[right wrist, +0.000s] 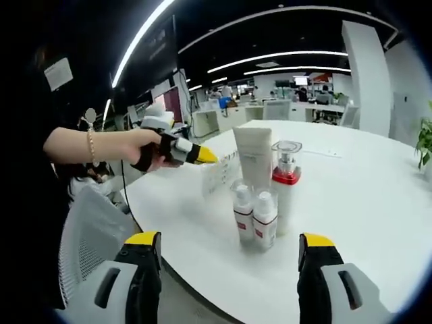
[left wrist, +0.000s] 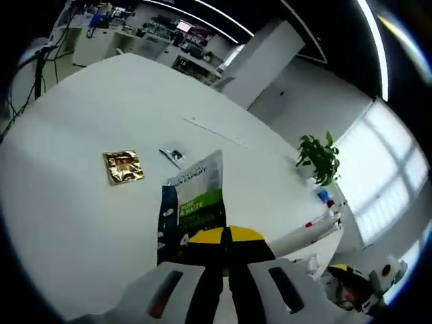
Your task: Arrange the skincare products in the storage area until every visible bottle or jar stands upright without overlapping.
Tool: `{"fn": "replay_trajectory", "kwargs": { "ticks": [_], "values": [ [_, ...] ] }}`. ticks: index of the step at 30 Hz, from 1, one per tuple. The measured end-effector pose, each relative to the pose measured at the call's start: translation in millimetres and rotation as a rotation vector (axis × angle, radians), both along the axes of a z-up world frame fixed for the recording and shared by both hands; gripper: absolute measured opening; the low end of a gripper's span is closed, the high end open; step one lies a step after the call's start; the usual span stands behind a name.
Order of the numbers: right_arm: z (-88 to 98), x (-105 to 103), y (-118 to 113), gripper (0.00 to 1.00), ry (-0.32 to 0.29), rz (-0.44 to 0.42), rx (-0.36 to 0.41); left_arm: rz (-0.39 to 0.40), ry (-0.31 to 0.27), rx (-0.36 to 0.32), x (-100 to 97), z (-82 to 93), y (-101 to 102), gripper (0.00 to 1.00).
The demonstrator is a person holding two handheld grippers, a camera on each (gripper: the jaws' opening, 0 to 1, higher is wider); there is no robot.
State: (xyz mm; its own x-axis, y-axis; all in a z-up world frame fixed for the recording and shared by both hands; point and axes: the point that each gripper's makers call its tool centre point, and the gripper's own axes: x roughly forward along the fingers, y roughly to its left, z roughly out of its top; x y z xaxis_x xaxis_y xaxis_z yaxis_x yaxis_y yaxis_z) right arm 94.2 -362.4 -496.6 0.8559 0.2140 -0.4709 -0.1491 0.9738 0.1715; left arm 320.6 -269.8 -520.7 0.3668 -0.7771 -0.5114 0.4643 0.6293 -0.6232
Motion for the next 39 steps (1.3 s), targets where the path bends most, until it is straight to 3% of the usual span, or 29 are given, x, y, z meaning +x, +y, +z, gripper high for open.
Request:
{"fn": "replay_trajectory", "kwargs": {
  "ticks": [13,18,30,33,39],
  "values": [
    [0.4,0,8,0.87,0.004,0.043,-0.025,0.054,0.010,-0.147,-24.9,35.3,16,0.02],
    [6.6,0,12,0.87,-0.013,0.054,-0.036,0.066,0.024,-0.213,-43.3,55.6,24,0.02],
    [16.1,7,43,0.88,-0.036,0.149,-0.074,0.066,0.001,-0.293,-80.9,101.9,35,0.02],
    [30.5,15,52,0.84,-0.081,0.162,-0.138,0.067,-0.011,-0.307,-83.1,108.8,36,0.02],
    [56.2,27,81,0.81,-0.147,0.190,-0.119,0.066,-0.007,-0.337,-97.1,122.5,33,0.02]
  ]
}}
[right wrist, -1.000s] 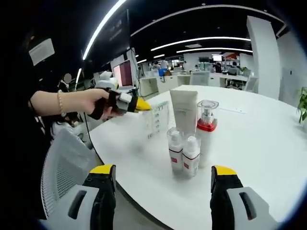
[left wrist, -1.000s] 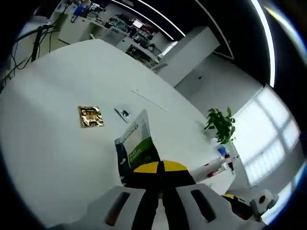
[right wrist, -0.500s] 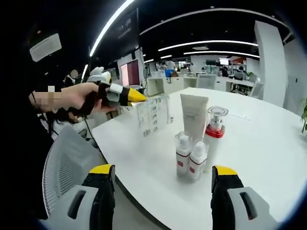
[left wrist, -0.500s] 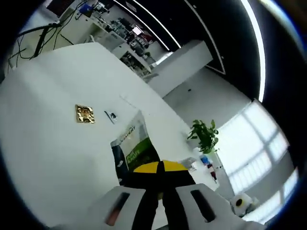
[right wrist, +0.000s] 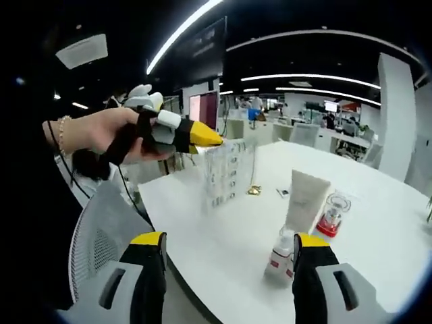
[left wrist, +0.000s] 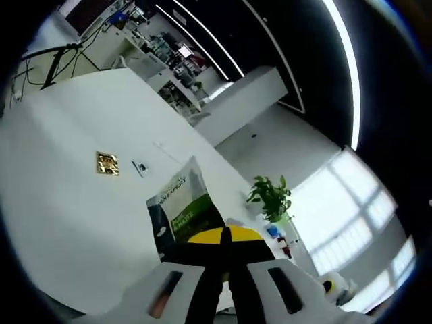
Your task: Arrange the skincare products in the storage area until every visible bottle or jar stands upright without overlapping.
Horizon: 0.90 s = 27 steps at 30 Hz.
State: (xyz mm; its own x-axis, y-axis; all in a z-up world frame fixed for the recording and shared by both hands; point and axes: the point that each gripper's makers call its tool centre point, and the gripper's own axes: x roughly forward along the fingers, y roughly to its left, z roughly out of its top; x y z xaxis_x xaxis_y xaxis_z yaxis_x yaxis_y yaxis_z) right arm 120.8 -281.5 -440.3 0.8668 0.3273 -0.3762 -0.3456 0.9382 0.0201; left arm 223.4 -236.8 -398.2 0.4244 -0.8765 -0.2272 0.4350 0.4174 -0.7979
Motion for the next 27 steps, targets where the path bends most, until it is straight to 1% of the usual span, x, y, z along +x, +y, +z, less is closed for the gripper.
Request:
{"fn": "replay_trajectory", "kwargs": {
  "ticks": [3,4,5,6,8,10,13,16,19,23,26,27],
  "values": [
    [9.8,6,13,0.80,-0.023,0.015,0.003,-0.011,0.001,-0.009,-9.8,6.9,-5,0.02],
    [12.8,7,16,0.80,-0.029,0.014,0.004,-0.019,-0.018,0.002,-16.7,12.4,-9,0.02],
    [17.5,10,19,0.79,-0.042,0.010,0.007,-0.028,-0.029,0.002,-17.3,14.8,-10,0.02],
    [24.1,12,25,0.80,-0.062,0.019,0.011,-0.043,-0.066,-0.003,-20.8,22.8,-14,0.02],
    [30.5,16,28,0.78,-0.078,0.009,-0.008,-0.049,-0.065,-0.013,-25.7,30.1,-18,0.02],
    [35.6,18,31,0.78,-0.090,0.007,-0.020,-0.062,-0.079,-0.032,-28.4,39.3,-23,0.02],
    [43.0,21,31,0.78,-0.104,-0.003,-0.021,-0.077,-0.092,-0.050,-30.7,49.4,-27,0.02],
    [46.3,23,24,0.75,-0.112,-0.023,-0.075,-0.085,-0.104,-0.071,-34.0,60.4,-29,0.02],
    [53.7,27,17,0.72,-0.127,-0.056,-0.090,-0.092,-0.128,-0.081,-41.1,70.3,-32,0.02],
    [66.4,29,11,0.63,-0.157,-0.109,-0.088,-0.094,-0.142,-0.102,-48.9,80.0,-36,0.02],
    [72.0,29,8,0.50,-0.178,-0.126,-0.089,-0.106,-0.160,-0.117,-52.9,83.8,-41,0.02],
    [72.8,29,7,0.41,-0.180,-0.128,-0.086,-0.107,-0.161,-0.120,-54.5,84.4,-42,0.02]
  ]
}}
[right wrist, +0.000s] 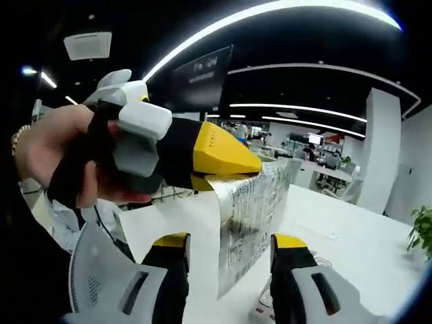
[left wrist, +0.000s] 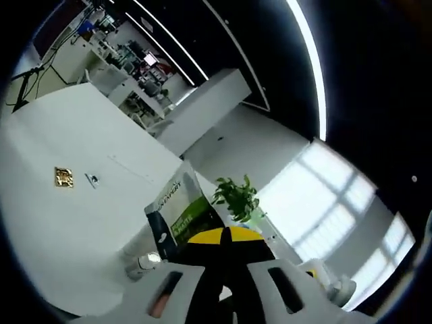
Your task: Arrange the skincare products in the storage area until every visible bottle or jar stands upright without overlapping.
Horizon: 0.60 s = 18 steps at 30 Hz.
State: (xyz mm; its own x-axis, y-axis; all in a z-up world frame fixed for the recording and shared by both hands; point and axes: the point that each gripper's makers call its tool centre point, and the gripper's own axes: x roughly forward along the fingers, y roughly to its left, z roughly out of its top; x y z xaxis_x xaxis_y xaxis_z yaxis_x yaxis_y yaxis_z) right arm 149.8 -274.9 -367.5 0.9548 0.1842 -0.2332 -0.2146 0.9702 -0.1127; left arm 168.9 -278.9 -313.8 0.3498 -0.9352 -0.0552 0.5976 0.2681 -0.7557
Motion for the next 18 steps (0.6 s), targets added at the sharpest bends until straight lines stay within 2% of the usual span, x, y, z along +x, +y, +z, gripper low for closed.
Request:
{"fn": "replay_trajectory", "kwargs": {
  "ticks": [3,6,8,9,10,11,15,18],
  "values": [
    [1.0,-2,-9,0.21,-0.010,-0.019,0.001,-0.005,-0.002,0.007,-3.5,-1.1,-4,0.02],
    [1.4,-3,-17,0.14,-0.013,-0.046,0.007,0.000,0.007,0.007,-0.8,-3.8,-4,0.02],
    [1.8,-3,-24,0.07,-0.021,-0.068,-0.030,0.000,0.020,0.005,1.4,-6.0,-5,0.02],
    [3.5,-3,-36,0.00,-0.033,-0.111,-0.094,0.002,0.035,0.002,1.6,-7.4,-6,0.02],
    [4.2,-4,-43,0.00,-0.033,-0.140,-0.117,0.000,0.035,0.002,0.9,-7.8,-7,0.02],
    [-0.3,-2,-34,0.00,-0.021,-0.094,-0.072,-0.003,0.035,0.001,-0.1,-8.3,-9,0.02],
    [-3.6,-4,-40,0.00,-0.022,-0.102,-0.022,-0.017,0.071,-0.018,-4.0,-10.1,-14,0.02],
    [-3.3,-4,-41,0.00,-0.018,-0.106,0.274,-0.032,0.094,-0.048,-7.2,-9.7,-17,0.02]
  ]
}}
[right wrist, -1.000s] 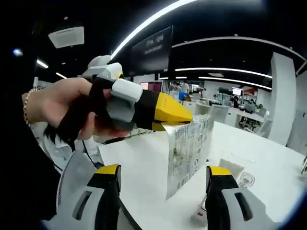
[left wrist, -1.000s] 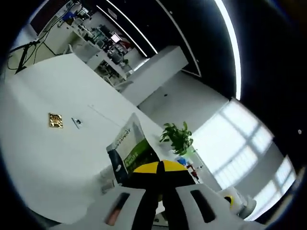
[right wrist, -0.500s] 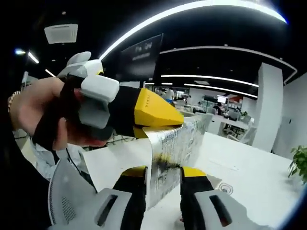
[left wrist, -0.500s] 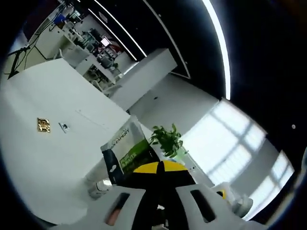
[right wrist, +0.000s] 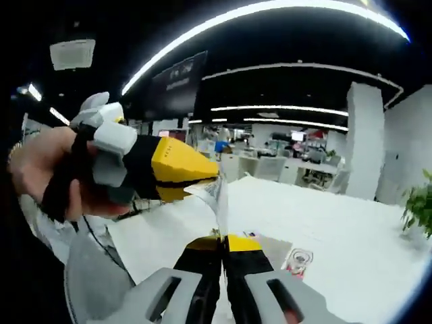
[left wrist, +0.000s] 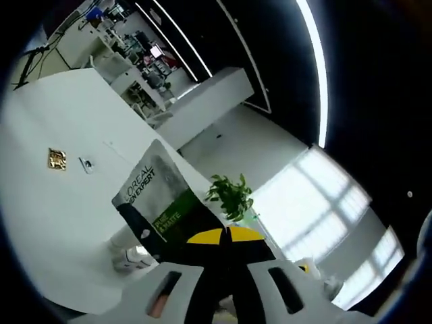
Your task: Arrange the skincare products in the storage area until every visible bottle or jar stands upright without overlapping.
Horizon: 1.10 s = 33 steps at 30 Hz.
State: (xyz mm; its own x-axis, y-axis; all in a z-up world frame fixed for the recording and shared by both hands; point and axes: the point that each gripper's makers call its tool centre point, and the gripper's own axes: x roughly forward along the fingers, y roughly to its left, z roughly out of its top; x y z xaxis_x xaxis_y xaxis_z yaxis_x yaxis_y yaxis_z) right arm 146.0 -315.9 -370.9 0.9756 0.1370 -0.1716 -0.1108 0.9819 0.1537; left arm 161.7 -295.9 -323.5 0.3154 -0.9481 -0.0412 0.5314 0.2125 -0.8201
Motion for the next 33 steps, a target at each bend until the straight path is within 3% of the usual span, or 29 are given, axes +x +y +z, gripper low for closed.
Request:
{"fn": "replay_trajectory", "kwargs": {
  "ticks": [2,6,7,10,19,25,31,33],
  "values": [
    [-1.6,0,-4,0.00,-0.004,-0.012,0.110,-0.012,-0.012,-0.014,-4.3,1.4,-1,0.01],
    [-12.7,1,-11,0.00,0.003,-0.017,0.132,-0.040,-0.019,-0.019,-14.8,-3.2,1,0.00],
    [-12.7,1,-11,0.00,0.004,-0.021,0.186,-0.043,-0.013,-0.003,-16.8,-8.9,4,0.00],
    [-18.3,3,-15,0.00,0.009,-0.023,0.241,-0.032,0.015,0.032,-15.1,-25.7,13,0.00],
    [0.7,6,-5,0.00,-0.059,0.009,0.534,0.036,0.116,0.081,-1.2,-54.6,35,0.07],
    [9.2,8,-3,0.00,-0.089,0.029,0.615,0.042,0.179,0.085,-7.8,-63.1,34,0.18],
    [16.5,4,2,0.00,-0.107,0.033,0.645,0.033,0.194,0.096,-9.2,-68.2,31,0.21],
    [20.3,2,0,0.00,-0.122,0.031,0.677,0.032,0.209,0.114,-11.2,-72.9,30,0.29]
  ]
}}
